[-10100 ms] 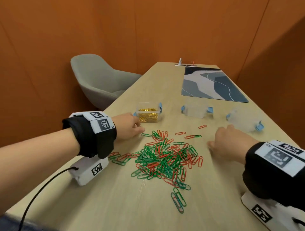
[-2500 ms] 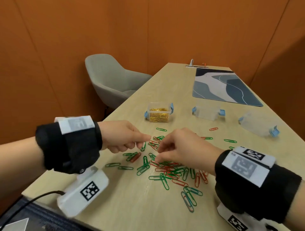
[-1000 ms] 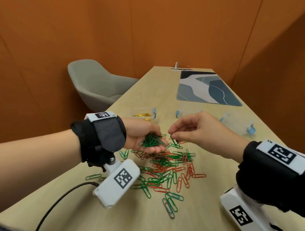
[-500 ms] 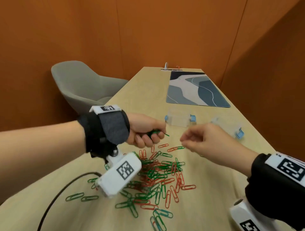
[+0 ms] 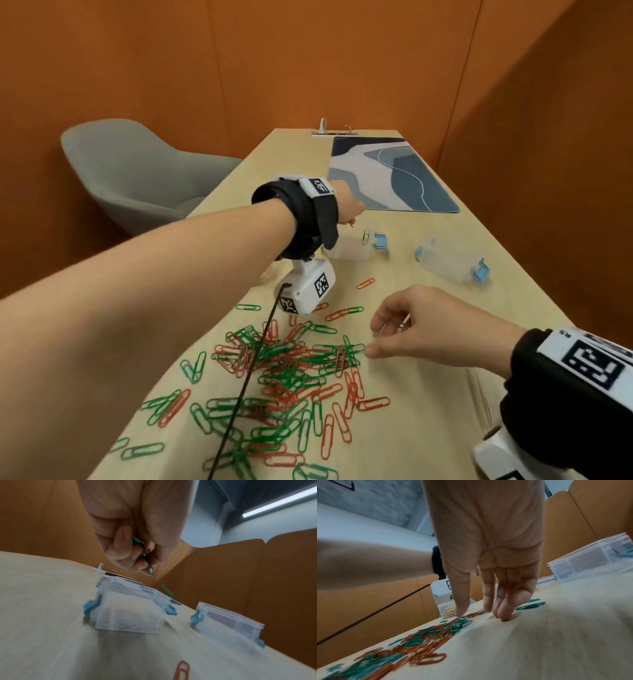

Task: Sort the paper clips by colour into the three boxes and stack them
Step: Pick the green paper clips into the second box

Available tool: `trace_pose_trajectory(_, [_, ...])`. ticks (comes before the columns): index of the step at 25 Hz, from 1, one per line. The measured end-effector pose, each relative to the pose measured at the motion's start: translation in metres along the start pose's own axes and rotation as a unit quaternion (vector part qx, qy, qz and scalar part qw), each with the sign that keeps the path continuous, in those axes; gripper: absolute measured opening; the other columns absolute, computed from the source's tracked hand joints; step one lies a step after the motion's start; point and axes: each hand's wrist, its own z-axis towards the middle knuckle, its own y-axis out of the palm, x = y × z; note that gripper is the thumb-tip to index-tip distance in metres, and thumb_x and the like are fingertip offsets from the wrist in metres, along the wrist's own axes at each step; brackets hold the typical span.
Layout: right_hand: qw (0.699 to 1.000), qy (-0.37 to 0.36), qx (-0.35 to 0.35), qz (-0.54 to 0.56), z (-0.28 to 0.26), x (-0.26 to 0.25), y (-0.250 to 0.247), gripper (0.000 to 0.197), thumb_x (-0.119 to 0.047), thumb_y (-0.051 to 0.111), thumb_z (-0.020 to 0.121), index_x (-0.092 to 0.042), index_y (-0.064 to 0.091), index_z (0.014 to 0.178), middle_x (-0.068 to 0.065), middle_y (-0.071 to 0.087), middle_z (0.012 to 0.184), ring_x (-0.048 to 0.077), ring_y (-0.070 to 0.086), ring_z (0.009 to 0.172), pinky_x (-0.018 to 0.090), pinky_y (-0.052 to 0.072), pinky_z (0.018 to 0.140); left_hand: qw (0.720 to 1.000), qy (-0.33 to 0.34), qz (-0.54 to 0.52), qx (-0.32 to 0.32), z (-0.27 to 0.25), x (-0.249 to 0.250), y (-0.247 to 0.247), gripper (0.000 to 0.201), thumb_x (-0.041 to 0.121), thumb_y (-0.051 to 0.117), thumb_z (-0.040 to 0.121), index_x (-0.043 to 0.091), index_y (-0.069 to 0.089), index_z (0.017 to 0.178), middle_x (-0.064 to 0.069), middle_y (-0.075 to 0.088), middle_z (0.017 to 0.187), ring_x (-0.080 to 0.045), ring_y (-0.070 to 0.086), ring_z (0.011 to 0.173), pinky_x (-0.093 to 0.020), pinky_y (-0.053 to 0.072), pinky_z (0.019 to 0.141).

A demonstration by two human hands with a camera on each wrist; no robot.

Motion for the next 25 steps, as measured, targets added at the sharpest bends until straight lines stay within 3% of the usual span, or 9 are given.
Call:
trace_pose_trajectory(2, [1.0,-0.004,0.005,0.007,0.002,0.001,0.0,0.03,-0.043,0.076,0.07,-0.025,0.068,0.092,-0.011,0.065,0.084,0.004,0.06,0.073,0.012,0.042,0.061,0.996,0.014,0.082,0.018,0.014,0.002,0.002,0.031,0.023,0.041,0.096,0.004,0.065,0.101,-0.009,0.066,0.099,-0.021,0.05,0.074,-0.027,0.039,0.065])
trace_pose_trajectory(5, [1.0,-0.01,0.008,0.009,0.002,0.003,0.0,0.025,-0.039,0.075,0.072,-0.025,0.069,0.091,-0.01,0.065,0.083,0.003,0.058,0.07,0.012,0.04,0.06,0.986,0.022,0.167,0.012,0.029,0.002,0.013,0.028,0.022,0.045,0.094,0.01,0.053,0.07,-0.006,0.056,0.076,-0.021,0.047,0.065,-0.028,0.036,0.058])
trace_pose_trajectory(7, [1.0,-0.01,0.011,0.006,0.002,0.004,-0.001,0.023,-0.038,0.075,0.073,-0.025,0.068,0.091,-0.01,0.064,0.083,0.003,0.058,0.071,0.012,0.041,0.061,0.987,0.032,0.158,0.006,0.033,0.001,0.019,0.022,0.024,0.048,0.091,0.008,0.061,0.081,-0.008,0.063,0.088,-0.022,0.052,0.07,-0.028,0.041,0.063])
trace_pose_trajectory(10, [1.0,-0.005,0.012,-0.003,0.002,0.004,-0.002,0.023,-0.038,0.074,0.074,-0.027,0.067,0.093,-0.011,0.063,0.085,0.005,0.058,0.075,0.014,0.042,0.063,0.997,0.029,0.075,-0.02,0.027,-0.001,0.019,0.032,0.027,0.042,0.095,0.007,0.064,0.108,-0.006,0.066,0.106,-0.023,0.057,0.089,-0.03,0.045,0.08])
trace_pose_trajectory(14, [0.997,0.006,0.054,-0.046,0.0,0.01,-0.004,0.029,-0.039,0.072,0.075,-0.027,0.064,0.099,-0.009,0.06,0.095,0.006,0.056,0.082,0.017,0.043,0.068,0.986,0.068,0.151,-0.013,0.001,-0.015,0.007,0.024,0.019,0.05,0.092,0.006,0.068,0.101,-0.006,0.064,0.097,-0.024,0.059,0.091,-0.029,0.043,0.075])
trace_pose_trajectory(16, [0.999,0.002,0.02,-0.048,-0.003,0.009,-0.004,0.027,-0.037,0.071,0.076,-0.027,0.065,0.1,-0.009,0.06,0.096,0.004,0.056,0.081,0.014,0.042,0.069,0.98,0.107,0.168,0.024,-0.01,-0.018,0.001,0.024,0.013,0.051,0.089,0.007,0.069,0.105,-0.007,0.068,0.106,-0.025,0.061,0.097,-0.029,0.046,0.079])
trace_pose_trajectory(19, [0.999,-0.021,-0.021,-0.025,-0.006,0.002,-0.005,0.016,-0.029,0.07,0.079,-0.027,0.068,0.095,-0.013,0.063,0.086,-0.001,0.054,0.068,0.008,0.038,0.061,0.967,0.202,0.147,0.057,-0.02,0.005,0.009,0.029,0.009,0.047,0.089,0.012,0.069,0.108,-0.004,0.067,0.112,-0.022,0.06,0.104,-0.025,0.043,0.082])
trace_pose_trajectory(22, [0.997,0.004,0.056,-0.058,-0.003,0.007,-0.009,0.017,-0.022,0.067,0.081,-0.025,0.066,0.098,-0.008,0.063,0.089,0.004,0.057,0.077,0.013,0.043,0.064,0.956,0.218,0.193,-0.044,-0.007,0.035,0.047,0.036,0.009,0.043,0.091,0.011,0.06,0.124,-0.004,0.06,0.127,-0.021,0.055,0.112,-0.025,0.04,0.092])
trace_pose_trajectory(25, [0.987,0.063,0.059,-0.138,-0.004,0.016,-0.012,0.031,-0.021,0.064,0.083,-0.014,0.062,0.113,0.001,0.061,0.11,0.015,0.06,0.094,0.027,0.053,0.083,0.947,0.178,0.245,-0.107,0.014,0.039,0.07,0.038,0.012,0.044,0.093,0.008,0.052,0.13,-0.01,0.053,0.133,-0.018,0.045,0.093,-0.025,0.037,0.08])
